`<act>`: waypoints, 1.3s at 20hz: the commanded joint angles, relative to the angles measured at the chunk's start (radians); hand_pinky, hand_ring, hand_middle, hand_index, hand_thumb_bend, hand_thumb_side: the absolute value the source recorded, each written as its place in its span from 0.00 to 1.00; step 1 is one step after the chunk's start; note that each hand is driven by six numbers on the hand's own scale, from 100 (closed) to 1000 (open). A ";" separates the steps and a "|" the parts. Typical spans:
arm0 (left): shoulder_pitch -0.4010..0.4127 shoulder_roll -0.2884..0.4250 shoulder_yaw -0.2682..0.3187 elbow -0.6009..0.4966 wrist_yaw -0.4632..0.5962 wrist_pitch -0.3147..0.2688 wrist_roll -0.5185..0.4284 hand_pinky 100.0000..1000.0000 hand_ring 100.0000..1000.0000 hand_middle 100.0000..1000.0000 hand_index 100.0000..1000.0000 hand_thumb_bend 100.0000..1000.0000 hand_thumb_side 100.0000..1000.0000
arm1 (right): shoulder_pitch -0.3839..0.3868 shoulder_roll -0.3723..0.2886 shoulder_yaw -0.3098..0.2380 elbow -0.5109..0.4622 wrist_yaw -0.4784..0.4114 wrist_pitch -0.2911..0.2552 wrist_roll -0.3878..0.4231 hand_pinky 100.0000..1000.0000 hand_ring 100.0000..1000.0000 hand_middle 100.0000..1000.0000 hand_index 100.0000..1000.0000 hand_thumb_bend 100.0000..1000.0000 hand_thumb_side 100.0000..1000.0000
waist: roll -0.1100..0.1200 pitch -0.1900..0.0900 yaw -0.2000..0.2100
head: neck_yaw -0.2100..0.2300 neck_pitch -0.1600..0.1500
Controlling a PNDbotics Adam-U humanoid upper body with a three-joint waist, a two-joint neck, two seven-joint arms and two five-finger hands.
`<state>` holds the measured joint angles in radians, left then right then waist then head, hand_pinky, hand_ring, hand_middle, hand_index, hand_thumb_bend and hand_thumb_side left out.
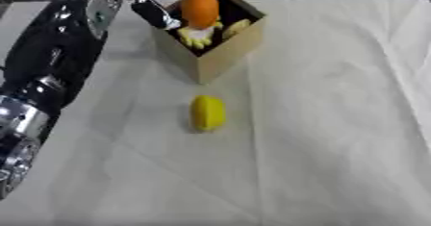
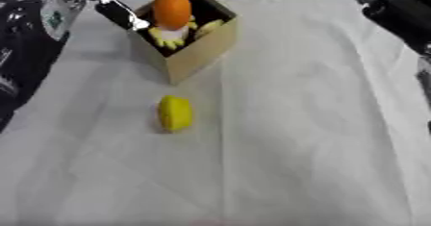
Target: Pick up objects on the table and place them in the box.
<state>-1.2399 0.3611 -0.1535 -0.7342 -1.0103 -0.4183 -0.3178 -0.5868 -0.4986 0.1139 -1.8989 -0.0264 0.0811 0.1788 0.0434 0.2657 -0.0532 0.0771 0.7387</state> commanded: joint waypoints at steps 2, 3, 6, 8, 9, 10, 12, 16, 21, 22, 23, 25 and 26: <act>-0.017 0.039 0.012 -0.065 0.061 -0.009 -0.015 0.82 0.77 0.76 0.88 0.26 0.40 | -0.005 -0.014 -0.015 -0.020 -0.006 0.006 -0.007 0.91 0.88 0.61 0.79 0.00 0.61 | -0.003 -0.025 0.008 | -0.005 0.001; -0.016 0.044 0.010 -0.080 0.083 -0.009 -0.025 0.82 0.77 0.75 0.87 0.24 0.40 | -0.005 -0.013 -0.014 -0.021 -0.006 0.006 -0.007 0.91 0.88 0.61 0.79 0.00 0.61 | -0.003 -0.026 0.010 | -0.006 0.002; -0.002 0.074 -0.019 -0.161 0.175 -0.024 -0.059 0.80 0.72 0.69 0.83 0.18 0.36 | 0.000 -0.016 -0.016 -0.022 -0.004 0.007 -0.007 0.91 0.88 0.61 0.79 0.00 0.61 | -0.002 -0.030 0.016 | -0.010 0.006; 0.021 0.110 -0.064 -0.250 0.266 -0.037 -0.088 0.79 0.71 0.66 0.81 0.17 0.36 | 0.004 -0.019 -0.020 -0.023 -0.001 0.007 -0.011 0.91 0.88 0.61 0.79 0.00 0.61 | 0.001 -0.030 0.020 | -0.015 0.007; 0.039 0.136 -0.095 -0.303 0.325 -0.043 -0.107 0.79 0.70 0.66 0.81 0.17 0.38 | 0.005 -0.021 -0.021 -0.024 0.001 0.007 -0.013 0.91 0.88 0.61 0.79 0.00 0.61 | 0.003 -0.030 0.022 | -0.018 0.007; 0.060 0.168 -0.130 -0.362 0.387 -0.039 -0.126 0.79 0.70 0.66 0.82 0.17 0.39 | 0.007 -0.024 -0.022 -0.024 0.002 0.007 -0.014 0.91 0.88 0.61 0.79 0.00 0.61 | 0.005 -0.030 0.024 | -0.021 0.007; 0.104 0.232 -0.196 -0.478 0.490 -0.014 -0.166 0.79 0.71 0.66 0.82 0.20 0.41 | 0.010 -0.028 -0.025 -0.025 0.005 0.007 -0.016 0.91 0.88 0.61 0.79 0.00 0.61 | 0.009 -0.030 0.027 | -0.028 0.007; 0.182 0.338 -0.311 -0.688 0.632 0.075 -0.251 0.80 0.72 0.68 0.83 0.23 0.44 | 0.008 -0.025 -0.025 -0.029 0.007 0.008 -0.018 0.91 0.88 0.61 0.79 0.00 0.61 | 0.010 -0.029 0.025 | -0.039 0.003; 0.240 0.395 -0.383 -0.831 0.687 0.169 -0.331 0.80 0.72 0.69 0.85 0.25 0.50 | 0.006 -0.021 -0.025 -0.032 0.009 0.008 -0.018 0.91 0.88 0.61 0.79 0.00 0.61 | 0.007 -0.028 0.027 | -0.039 0.002; 0.248 0.400 -0.393 -0.842 0.690 0.184 -0.348 0.80 0.72 0.69 0.85 0.26 0.51 | 0.006 -0.020 -0.026 -0.033 0.010 0.007 -0.018 0.91 0.88 0.61 0.79 0.00 0.61 | 0.007 -0.028 0.027 | -0.038 0.002; 0.256 0.403 -0.403 -0.849 0.693 0.197 -0.365 0.80 0.72 0.68 0.85 0.26 0.52 | 0.006 -0.019 -0.027 -0.034 0.010 0.007 -0.019 0.91 0.88 0.61 0.79 0.00 0.61 | 0.006 -0.028 0.028 | -0.037 0.002; 0.268 0.401 -0.415 -0.851 0.695 0.219 -0.390 0.80 0.72 0.68 0.84 0.26 0.52 | 0.007 -0.016 -0.028 -0.036 0.009 0.008 -0.021 0.91 0.88 0.61 0.79 0.00 0.61 | 0.005 -0.028 0.029 | -0.036 0.003; 0.271 0.396 -0.419 -0.848 0.692 0.227 -0.397 0.79 0.72 0.68 0.84 0.26 0.52 | 0.007 -0.015 -0.028 -0.036 0.009 0.008 -0.021 0.91 0.88 0.61 0.79 0.00 0.61 | 0.005 -0.028 0.029 | -0.035 0.003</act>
<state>-0.9564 0.7305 -0.5750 -1.5661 -0.3240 -0.2034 -0.7008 -0.5663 -0.4990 0.0982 -1.9122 -0.0221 0.0900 0.1618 0.0525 0.2588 -0.0253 0.0413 0.7468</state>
